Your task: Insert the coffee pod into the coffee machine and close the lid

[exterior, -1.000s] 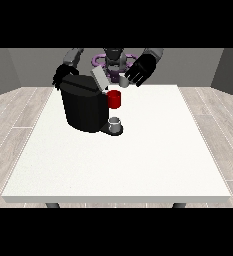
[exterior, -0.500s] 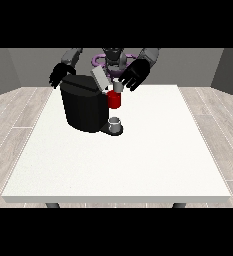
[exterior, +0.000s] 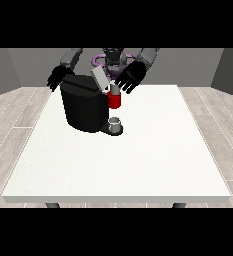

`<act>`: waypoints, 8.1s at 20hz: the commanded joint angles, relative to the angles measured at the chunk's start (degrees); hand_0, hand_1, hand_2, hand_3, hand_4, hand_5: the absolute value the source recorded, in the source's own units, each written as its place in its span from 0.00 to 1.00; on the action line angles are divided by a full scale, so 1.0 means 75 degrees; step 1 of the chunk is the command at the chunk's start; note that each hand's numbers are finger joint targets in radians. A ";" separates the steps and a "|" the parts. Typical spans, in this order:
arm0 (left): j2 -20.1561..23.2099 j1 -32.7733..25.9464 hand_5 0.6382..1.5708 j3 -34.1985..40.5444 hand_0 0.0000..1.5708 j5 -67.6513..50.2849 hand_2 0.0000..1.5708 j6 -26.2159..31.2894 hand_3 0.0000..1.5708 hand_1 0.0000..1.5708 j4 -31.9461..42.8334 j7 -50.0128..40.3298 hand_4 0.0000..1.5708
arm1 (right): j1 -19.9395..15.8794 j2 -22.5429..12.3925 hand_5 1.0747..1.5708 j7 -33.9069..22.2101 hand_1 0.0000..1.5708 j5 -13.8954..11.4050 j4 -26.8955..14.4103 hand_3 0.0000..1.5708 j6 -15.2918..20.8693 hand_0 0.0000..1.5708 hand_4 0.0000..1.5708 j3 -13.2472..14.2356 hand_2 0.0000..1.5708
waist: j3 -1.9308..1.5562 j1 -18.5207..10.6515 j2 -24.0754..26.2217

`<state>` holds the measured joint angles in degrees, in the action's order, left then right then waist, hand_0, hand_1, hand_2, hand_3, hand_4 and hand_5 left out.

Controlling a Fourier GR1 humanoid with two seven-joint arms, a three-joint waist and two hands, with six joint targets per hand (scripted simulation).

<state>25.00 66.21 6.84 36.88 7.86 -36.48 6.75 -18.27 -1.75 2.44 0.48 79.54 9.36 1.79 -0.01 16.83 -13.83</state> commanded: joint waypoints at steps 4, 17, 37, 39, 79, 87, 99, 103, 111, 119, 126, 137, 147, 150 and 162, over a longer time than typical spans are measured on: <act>0.0078 0.0363 1.00 0.0067 0.75 0.0099 0.80 -0.0038 0.76 0.75 0.0151 -0.0123 0.31 | -0.0151 0.0055 1.00 -0.0083 0.00 0.0100 0.0072 0.00 -0.0091 0.00 0.33 -0.0046 0.00 | 0.0000 0.0210 -0.0256; -0.0001 -0.0087 1.00 0.0040 0.80 0.0159 0.82 0.0202 0.75 0.80 0.0419 0.0031 0.31 | 0.0223 0.0029 1.00 -0.0107 0.00 0.0129 0.0352 0.00 -0.0030 0.00 0.29 -0.0002 0.00 | 0.0002 0.0057 0.0073; -0.0018 -0.0043 1.00 -0.0083 0.68 0.0497 0.72 -0.0061 0.62 0.68 0.0248 0.0306 0.23 | 0.0127 0.0064 1.00 0.0094 0.00 0.0083 0.0034 0.00 0.0159 0.00 0.28 0.0112 0.00 | 0.0002 -0.0124 -0.0178; 0.0093 -0.0011 1.00 -0.0078 0.68 0.0550 0.71 -0.0148 0.59 0.68 0.0278 0.0507 0.24 | -0.0255 -0.0211 1.00 -0.0242 0.00 0.0178 0.0223 0.00 0.0045 0.00 0.28 0.0249 0.00 | 0.0003 -0.0063 -0.0336; -0.2428 -0.3131 1.00 0.1651 0.00 -0.2273 0.00 0.0905 0.00 0.00 -0.0574 0.0902 0.00 | 0.2170 -0.0454 1.00 0.0733 0.00 0.0573 -0.1075 0.00 -0.0030 0.00 0.31 0.1161 0.00 | 0.0002 -0.2436 0.3307; -0.2928 -0.4553 1.00 0.1828 0.00 -0.2702 0.00 0.0593 0.00 0.00 -0.0757 0.0856 0.00 | 0.2214 -0.0732 1.00 0.0012 0.00 0.0449 0.0164 0.00 -0.0844 0.00 0.18 0.0346 0.00 | 0.0004 -0.2357 0.3990; -0.3134 -0.4787 1.00 0.1739 0.00 -0.3743 0.00 0.1402 0.00 0.00 -0.2047 0.0407 0.00 | 0.0328 -0.1266 1.00 -0.0751 0.00 0.0478 0.0360 0.00 -0.1235 0.00 0.00 0.0357 0.00 | 0.0000 -0.3344 0.3272; -0.3324 -0.5509 1.00 0.1125 0.00 -0.4070 0.00 0.1376 0.00 0.00 -0.2856 0.0245 0.07 | 0.0221 -0.1293 1.00 -0.0383 0.00 0.0200 0.0050 0.00 -0.1309 0.00 0.15 0.0292 0.00 | 0.0000 -0.3533 0.3261; -0.3328 -0.6324 1.00 0.0569 0.00 -0.4781 0.00 0.0872 0.00 0.00 -0.4074 -0.0365 0.00 | -0.0406 -0.1354 1.00 -0.0561 0.00 0.0573 -0.0387 0.00 -0.1855 0.00 0.00 0.0505 0.00 | -0.0001 -0.3509 0.2778; -0.3158 -0.6634 1.00 0.0564 0.00 -0.4805 0.00 0.0865 0.00 0.00 -0.5320 -0.0804 0.00 | -0.0693 -0.1078 1.00 -0.0062 0.00 0.0417 -0.1220 0.00 -0.1800 0.00 0.00 0.0524 0.00 | -0.0001 -0.3373 0.2075; -0.2585 -0.6799 1.00 0.0809 0.00 -0.5156 0.00 0.0965 0.00 0.00 -0.5504 -0.0465 0.00 | -0.1184 -0.1105 1.00 0.0054 0.00 0.0188 -0.1585 0.00 -0.2009 0.00 0.00 0.0361 0.00 | 0.0001 -0.3037 0.1693; -0.2699 -0.7014 1.00 0.0419 0.00 -0.5025 0.00 0.0533 0.00 0.00 -0.5687 -0.0167 0.00 | -0.2237 -0.0941 1.00 0.0192 0.00 -0.0067 -0.2372 0.00 -0.1698 0.00 0.00 0.0515 0.00 | 0.0001 -0.3200 0.1320; -0.2437 -0.6732 1.00 0.0548 0.00 -0.5309 0.00 0.0546 0.00 0.00 -0.5603 -0.0423 0.00 | -0.2998 -0.1085 1.00 0.0004 0.00 -0.0169 -0.2744 0.00 -0.1905 0.00 0.00 0.0523 0.00 | 0.0002 -0.3241 0.1169; -0.2461 -0.6765 1.00 0.0548 0.00 -0.5204 0.00 0.0326 0.00 0.00 -0.5437 -0.0285 0.08 | -0.2849 -0.0492 1.00 0.0088 0.00 -0.0427 -0.2728 0.00 -0.1505 0.00 0.00 0.0166 0.00 | 0.0002 -0.3169 0.1285; -0.2525 -0.6457 1.00 0.0337 0.00 -0.5134 0.00 0.0165 0.00 0.00 -0.5338 -0.0076 0.00 | -0.3729 -0.0383 1.00 0.0126 0.00 -0.1201 -0.3017 0.00 -0.1233 0.00 0.08 -0.0225 0.00 | 0.0003 -0.3318 0.1071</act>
<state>7.10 16.30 10.44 -2.59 10.70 -76.35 5.07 -44.40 -6.17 2.45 -5.86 58.04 -2.26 1.54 0.03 -7.59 -4.55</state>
